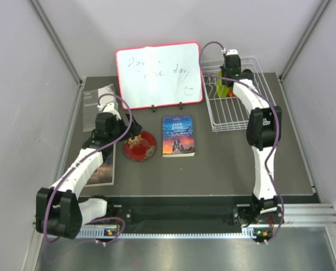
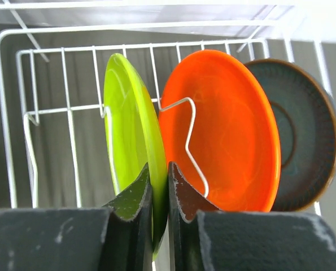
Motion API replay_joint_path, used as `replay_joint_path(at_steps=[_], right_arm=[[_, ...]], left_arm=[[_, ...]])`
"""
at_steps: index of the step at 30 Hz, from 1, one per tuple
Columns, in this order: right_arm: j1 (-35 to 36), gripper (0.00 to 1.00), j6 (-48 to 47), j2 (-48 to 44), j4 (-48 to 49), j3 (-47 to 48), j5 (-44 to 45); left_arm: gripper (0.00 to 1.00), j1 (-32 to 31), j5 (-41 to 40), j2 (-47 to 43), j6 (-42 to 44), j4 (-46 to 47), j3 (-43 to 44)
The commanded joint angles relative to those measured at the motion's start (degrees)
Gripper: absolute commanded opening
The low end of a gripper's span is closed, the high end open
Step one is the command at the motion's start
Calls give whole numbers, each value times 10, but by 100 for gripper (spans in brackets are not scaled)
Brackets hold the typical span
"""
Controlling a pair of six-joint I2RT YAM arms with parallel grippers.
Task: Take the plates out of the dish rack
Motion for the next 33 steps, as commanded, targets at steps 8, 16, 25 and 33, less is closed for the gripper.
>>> replay_joint_path(at_steps=[8, 16, 25, 33], right_arm=[[94, 0, -77, -166, 218, -170, 307], [95, 0, -44, -289, 200, -234, 327], [92, 0, 130, -479, 123, -396, -37], [95, 0, 220, -529, 179, -524, -247]], left_arm=[[99, -2, -3, 27, 19, 33, 28], [99, -7, 40, 48, 11, 61, 41], [99, -14, 155, 83, -15, 144, 62], [99, -50, 207, 140, -73, 256, 81]])
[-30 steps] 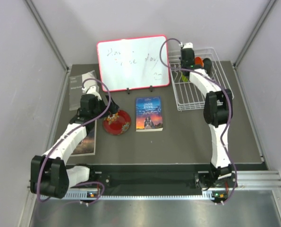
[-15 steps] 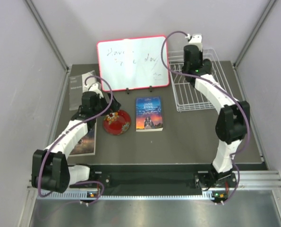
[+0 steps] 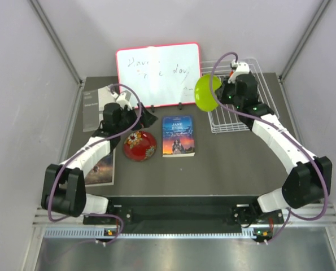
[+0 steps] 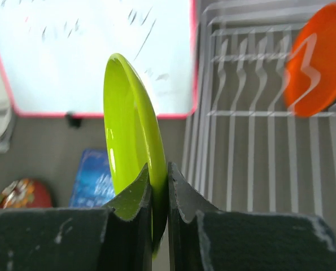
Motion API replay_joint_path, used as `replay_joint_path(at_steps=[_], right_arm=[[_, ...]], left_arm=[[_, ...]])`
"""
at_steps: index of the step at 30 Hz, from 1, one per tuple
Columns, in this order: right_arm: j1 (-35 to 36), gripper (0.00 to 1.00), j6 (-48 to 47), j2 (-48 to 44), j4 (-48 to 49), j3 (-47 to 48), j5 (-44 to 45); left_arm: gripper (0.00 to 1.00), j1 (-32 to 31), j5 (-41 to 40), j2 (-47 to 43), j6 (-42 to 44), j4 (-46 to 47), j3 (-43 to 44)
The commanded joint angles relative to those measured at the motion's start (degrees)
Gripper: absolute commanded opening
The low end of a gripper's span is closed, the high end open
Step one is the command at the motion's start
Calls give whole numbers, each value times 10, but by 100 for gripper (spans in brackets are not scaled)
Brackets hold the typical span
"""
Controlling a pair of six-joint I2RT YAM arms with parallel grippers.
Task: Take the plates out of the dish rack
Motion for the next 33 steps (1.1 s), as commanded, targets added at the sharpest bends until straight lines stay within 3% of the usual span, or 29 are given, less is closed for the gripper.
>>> replay_joint_path(at_steps=[1, 11, 20, 24, 25, 28, 32, 33], right_arm=[[2, 0, 79, -21, 49, -61, -174], [3, 0, 154, -62, 137, -141, -265], [3, 0, 270, -36, 288, -201, -367], [3, 0, 298, -21, 331, -208, -396], [4, 0, 301, -19, 339, -212, -399], [2, 0, 322, -3, 379, -215, -422], [3, 4, 336, 26, 400, -206, -442], [1, 25, 334, 28, 392, -199, -444]], left_arm=[[99, -36, 44, 33, -38, 114, 37], [99, -90, 44, 139, -123, 279, 35], [94, -102, 60, 183, -203, 407, 31], [55, -108, 66, 193, -211, 417, 34], [34, -108, 67, 191, -211, 413, 30], [0, -109, 67, 184, -200, 402, 17], [0, -109, 54, 164, -169, 369, 0], [0, -109, 46, 149, -161, 359, -8]])
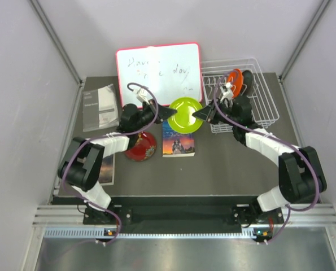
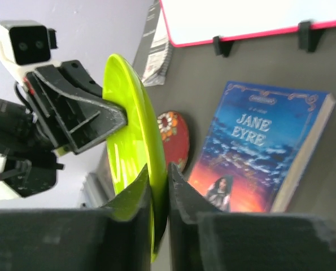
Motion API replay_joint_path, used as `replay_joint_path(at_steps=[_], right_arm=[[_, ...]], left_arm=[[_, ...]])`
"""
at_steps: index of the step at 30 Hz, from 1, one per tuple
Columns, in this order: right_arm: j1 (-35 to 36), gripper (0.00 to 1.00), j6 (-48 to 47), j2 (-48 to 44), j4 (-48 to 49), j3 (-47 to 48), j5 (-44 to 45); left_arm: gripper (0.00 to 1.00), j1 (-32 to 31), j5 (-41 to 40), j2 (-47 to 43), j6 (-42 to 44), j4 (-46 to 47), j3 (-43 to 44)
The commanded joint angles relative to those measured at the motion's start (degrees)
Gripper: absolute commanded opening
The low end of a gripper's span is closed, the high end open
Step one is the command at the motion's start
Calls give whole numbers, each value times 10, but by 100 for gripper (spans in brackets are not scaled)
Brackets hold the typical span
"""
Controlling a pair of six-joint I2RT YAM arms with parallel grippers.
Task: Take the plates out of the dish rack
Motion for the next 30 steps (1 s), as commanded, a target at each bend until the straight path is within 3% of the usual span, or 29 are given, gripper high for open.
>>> replay_joint_path(at_steps=[1, 2, 3, 6, 10, 16, 30], right_arm=[[6, 34, 23, 6, 79, 34, -67], [-2, 46, 4, 5, 64, 39, -63], [-8, 69, -12, 1, 17, 55, -45], [-36, 84, -96, -20, -111, 97, 30], [-69, 85, -175, -34, -207, 151, 96], [-119, 86, -218, -20, -258, 207, 147], [-150, 88, -267, 116, -316, 379, 227]], left_arm=[[0, -7, -37, -42, 73, -49, -32], [0, -6, -52, -54, 86, -98, -35], [0, -5, -87, -82, 100, -125, -37], [0, -1, -179, -145, 161, -254, -38], [0, 7, -324, -226, 201, -355, -66], [0, 23, -445, -323, 193, -456, -126], [0, 31, -511, -373, 161, -485, -213]])
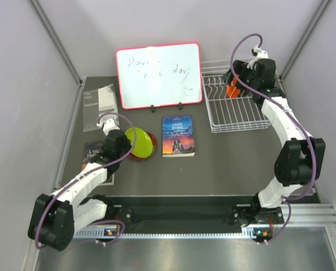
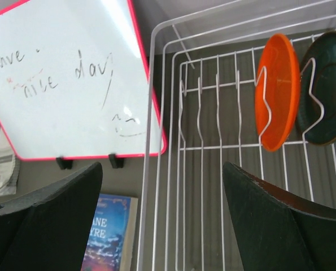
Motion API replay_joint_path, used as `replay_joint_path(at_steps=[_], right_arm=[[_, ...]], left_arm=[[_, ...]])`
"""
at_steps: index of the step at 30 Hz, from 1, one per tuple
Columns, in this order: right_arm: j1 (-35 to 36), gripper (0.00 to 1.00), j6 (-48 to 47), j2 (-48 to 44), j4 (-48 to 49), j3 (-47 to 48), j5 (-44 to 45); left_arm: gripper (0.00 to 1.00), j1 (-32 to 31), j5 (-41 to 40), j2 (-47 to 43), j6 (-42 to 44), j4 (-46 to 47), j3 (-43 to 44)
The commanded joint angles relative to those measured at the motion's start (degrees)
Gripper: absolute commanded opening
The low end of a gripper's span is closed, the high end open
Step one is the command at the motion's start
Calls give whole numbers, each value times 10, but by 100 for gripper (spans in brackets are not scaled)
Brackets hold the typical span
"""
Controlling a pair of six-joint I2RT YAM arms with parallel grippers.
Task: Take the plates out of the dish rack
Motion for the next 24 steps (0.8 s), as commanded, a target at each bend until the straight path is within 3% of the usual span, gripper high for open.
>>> replay_joint_path(at_steps=[1, 4, 6, 7, 9, 17, 24], right_arm=[[-12, 87, -25, 39, -19, 65, 21], [-14, 88, -29, 64, -28, 87, 27], [-16, 88, -33, 76, -32, 103, 31], [-16, 88, -37, 89, -40, 109, 34], [-17, 88, -41, 104, -48, 133, 42], [-17, 88, -70, 160, -77, 198, 80], [-16, 88, -94, 205, -96, 252, 110]], left_arm=[[0, 2, -25, -19, -7, 8, -15], [4, 2, -18, -13, -9, 8, -19], [22, 2, -13, -9, -12, 8, -26], [26, 2, -9, -9, -14, 8, -28], [50, 2, -6, -11, -17, -7, -35], [70, 2, -10, -7, -15, -11, -41], [81, 2, -18, 24, 2, -16, -18]])
